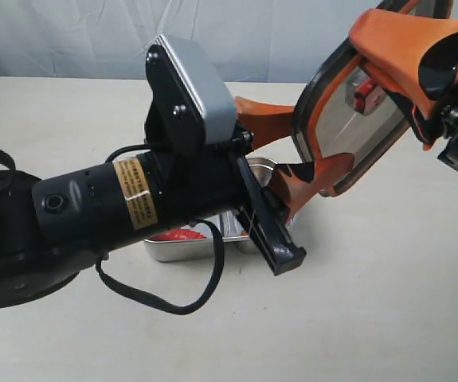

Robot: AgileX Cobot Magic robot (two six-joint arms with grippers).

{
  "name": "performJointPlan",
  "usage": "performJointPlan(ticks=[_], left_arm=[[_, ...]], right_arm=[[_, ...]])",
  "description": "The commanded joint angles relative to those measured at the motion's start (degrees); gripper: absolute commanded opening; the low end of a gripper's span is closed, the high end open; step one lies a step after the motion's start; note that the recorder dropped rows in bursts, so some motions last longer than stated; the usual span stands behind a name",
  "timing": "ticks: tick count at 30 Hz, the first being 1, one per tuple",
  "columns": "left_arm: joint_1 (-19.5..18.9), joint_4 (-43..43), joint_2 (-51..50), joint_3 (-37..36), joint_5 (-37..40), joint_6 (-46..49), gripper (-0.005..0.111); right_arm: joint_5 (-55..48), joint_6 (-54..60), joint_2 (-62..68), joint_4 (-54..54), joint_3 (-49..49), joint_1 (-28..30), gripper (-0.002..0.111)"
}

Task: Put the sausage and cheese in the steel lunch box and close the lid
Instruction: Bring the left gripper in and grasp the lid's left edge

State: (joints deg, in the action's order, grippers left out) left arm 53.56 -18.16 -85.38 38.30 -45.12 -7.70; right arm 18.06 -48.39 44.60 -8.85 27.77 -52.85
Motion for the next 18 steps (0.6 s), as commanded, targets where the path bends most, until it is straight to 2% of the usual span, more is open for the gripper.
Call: performJointPlan(ticks=[1, 4, 5, 9, 13, 18], left_arm=[[0.3, 2.5, -0.3, 0.8, 1.8, 0.4, 0.038], [0.3, 2.5, -0.3, 0.8, 2.3, 1.3, 0.007], [0.3, 2.5, -0.3, 0.8, 2.8, 2.3, 0.001], [0.3, 4.1, -0.3, 0.8, 6.4, 5.7, 0.0], [0.3, 6.6, -0.3, 0.8, 13.1, 12.4, 0.0], [0.3, 15.3, -0.3, 0.8, 15.6, 19.7, 0.0]], right_arm=[[6.4, -9.7, 1.6, 11.3, 0.0, 0.1, -0.001], [7.0, -14.1, 2.1, 16.4, 0.0, 0.1, -0.001], [6.1, -14.1, 2.3, 17.3, 0.0, 0.1, -0.001], [0.4, -14.1, 2.3, 18.0, 0.0, 0.1, -0.001], [-4.7, -12.6, 2.3, 18.0, 0.0, 0.2, -0.001], [-7.8, -10.4, 2.3, 18.0, 0.0, 0.2, -0.001]])
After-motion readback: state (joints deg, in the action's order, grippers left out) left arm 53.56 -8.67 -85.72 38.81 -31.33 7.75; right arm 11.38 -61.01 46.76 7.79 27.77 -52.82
